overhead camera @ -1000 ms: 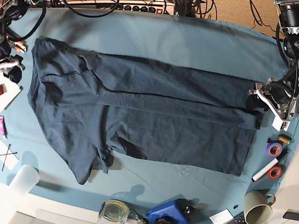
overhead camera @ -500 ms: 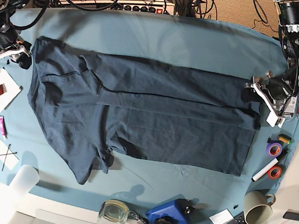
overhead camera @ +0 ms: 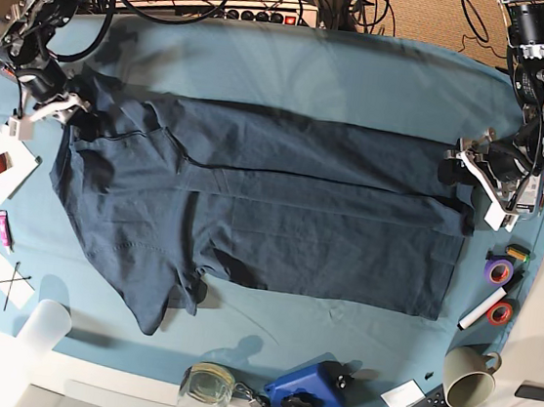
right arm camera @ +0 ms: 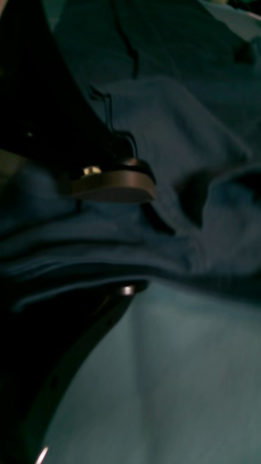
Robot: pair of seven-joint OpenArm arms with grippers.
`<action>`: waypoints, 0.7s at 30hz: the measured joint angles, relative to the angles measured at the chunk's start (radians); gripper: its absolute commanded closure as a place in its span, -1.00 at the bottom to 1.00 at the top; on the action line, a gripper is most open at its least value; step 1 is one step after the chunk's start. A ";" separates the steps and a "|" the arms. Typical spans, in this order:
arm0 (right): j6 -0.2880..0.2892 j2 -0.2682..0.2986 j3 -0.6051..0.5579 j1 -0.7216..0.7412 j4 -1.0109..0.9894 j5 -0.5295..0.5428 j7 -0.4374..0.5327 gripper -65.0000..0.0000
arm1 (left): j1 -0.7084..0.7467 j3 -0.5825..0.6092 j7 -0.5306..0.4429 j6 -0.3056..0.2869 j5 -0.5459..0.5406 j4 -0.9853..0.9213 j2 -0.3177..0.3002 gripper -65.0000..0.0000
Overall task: Fold the T-shirt properly
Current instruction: 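Grasp the folded edge again with both grippers, then pull the folded edge back toward the robot with both grippers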
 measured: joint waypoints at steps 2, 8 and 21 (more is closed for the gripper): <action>0.000 0.000 -0.021 0.002 0.000 0.003 0.001 0.14 | 0.000 0.000 0.000 0.000 0.001 0.000 0.000 0.24; -0.024 -0.001 -0.031 0.002 0.000 0.009 -0.031 0.97 | 0.012 0.000 0.002 0.004 0.011 0.000 0.000 1.00; -0.027 -0.014 0.089 -0.007 0.105 -0.026 -0.217 1.00 | 0.023 0.004 0.046 0.003 -0.023 0.000 -0.031 1.00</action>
